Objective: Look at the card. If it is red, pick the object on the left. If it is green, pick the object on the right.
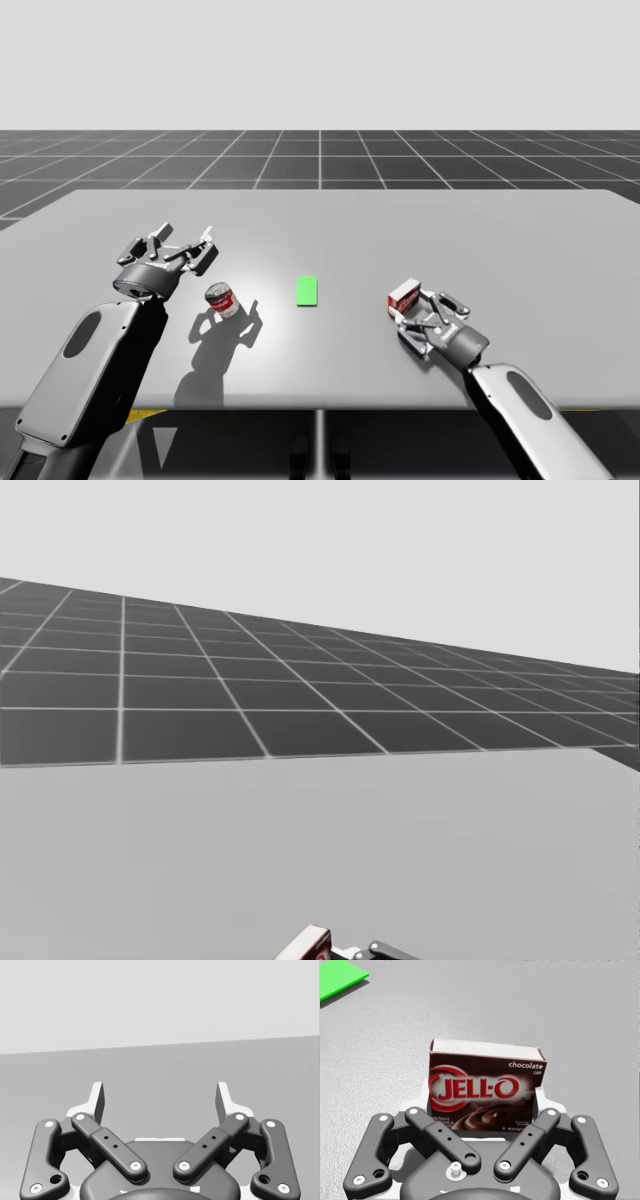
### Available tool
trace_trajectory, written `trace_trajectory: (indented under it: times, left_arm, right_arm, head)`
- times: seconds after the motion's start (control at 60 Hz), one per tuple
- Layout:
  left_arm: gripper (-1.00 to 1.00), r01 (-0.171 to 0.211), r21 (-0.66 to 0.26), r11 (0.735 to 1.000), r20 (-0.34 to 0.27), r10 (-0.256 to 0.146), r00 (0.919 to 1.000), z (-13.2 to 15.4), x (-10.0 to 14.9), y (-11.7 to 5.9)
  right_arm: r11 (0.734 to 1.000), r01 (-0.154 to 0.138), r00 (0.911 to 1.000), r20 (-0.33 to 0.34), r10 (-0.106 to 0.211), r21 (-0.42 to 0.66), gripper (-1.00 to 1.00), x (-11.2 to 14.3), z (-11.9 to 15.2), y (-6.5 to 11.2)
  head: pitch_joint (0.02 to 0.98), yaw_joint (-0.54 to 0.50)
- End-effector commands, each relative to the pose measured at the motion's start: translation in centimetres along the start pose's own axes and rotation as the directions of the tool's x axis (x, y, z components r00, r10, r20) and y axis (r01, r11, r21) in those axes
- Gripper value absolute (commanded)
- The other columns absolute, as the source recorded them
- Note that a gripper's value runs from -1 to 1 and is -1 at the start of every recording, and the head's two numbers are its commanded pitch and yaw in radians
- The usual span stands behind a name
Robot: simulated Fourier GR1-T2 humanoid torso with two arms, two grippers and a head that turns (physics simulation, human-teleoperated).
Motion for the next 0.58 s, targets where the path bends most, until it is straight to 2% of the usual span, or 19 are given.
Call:
trace_trajectory:
  times: [0.017,0.2,0.267,0.367,0.4,0.467,0.533,0.567,0.583]
  left_arm:
    - [-1.0,0.0,-0.001,1.0,0.0,0.0,1.0,0.0,0.0,0.0]
    - [-1.0,0.0,-0.001,1.0,0.0,0.0,1.0,0.0,0.0,0.0]
    - [-1.0,-0.005,0.002,1.0,0.002,0.005,1.0,0.0,0.0,0.1]
    - [-1.0,-0.005,0.002,1.0,0.003,0.005,1.0,0.1,0.0,0.1]
    - [-1.0,-0.005,0.002,1.0,0.003,0.005,1.0,0.1,0.0,0.1]
    - [-1.0,-0.005,0.002,1.0,0.004,0.005,1.0,0.1,0.1,0.1]
    - [-1.0,-0.006,0.002,1.0,0.007,0.006,1.0,0.1,0.1,0.2]
    - [-1.0,-0.005,0.003,1.0,0.007,0.005,1.0,0.1,0.1,0.2]
    - [-1.0,-0.006,0.003,1.0,0.007,0.006,1.0,0.1,0.1,0.2]
  right_arm:
    - [0.994,-0.002,0.9978,0.066,0.01,-0.113,1.0,2.9,-0.3,-1.4]
    - [0.985,-0.028,0.9867,0.153,0.055,-0.171,1.0,8.1,0.5,-2.8]
    - [0.983,-0.026,0.9832,0.173,0.059,-0.184,1.0,9.4,0.7,-3.1]
    - [0.974,-0.03,0.9715,0.223,0.081,-0.223,1.0,12.2,1.2,-3.8]
    - [0.969,-0.032,0.9638,0.249,0.095,-0.243,1.0,13.3,1.4,-4.1]
    - [0.964,-0.023,0.9558,0.277,0.099,-0.265,1.0,14.5,1.6,-4.4]
    - [0.951,-0.003,0.9356,0.335,0.112,-0.31,1.0,16.6,2.0,-4.9]
    - [0.947,0.006,0.9298,0.35,0.113,-0.321,1.0,17.3,2.1,-5.1]
    - [0.944,0.014,0.9238,0.366,0.114,-0.329,1.0,18.0,2.2,-5.2]
  head:
    - [0.371,-0.41]
    - [0.378,-0.41]
    - [0.38,-0.41]
    - [0.383,-0.42]
    - [0.383,-0.42]
    - [0.383,-0.42]
    - [0.383,-0.42]
    - [0.382,-0.42]
    - [0.382,-0.42]
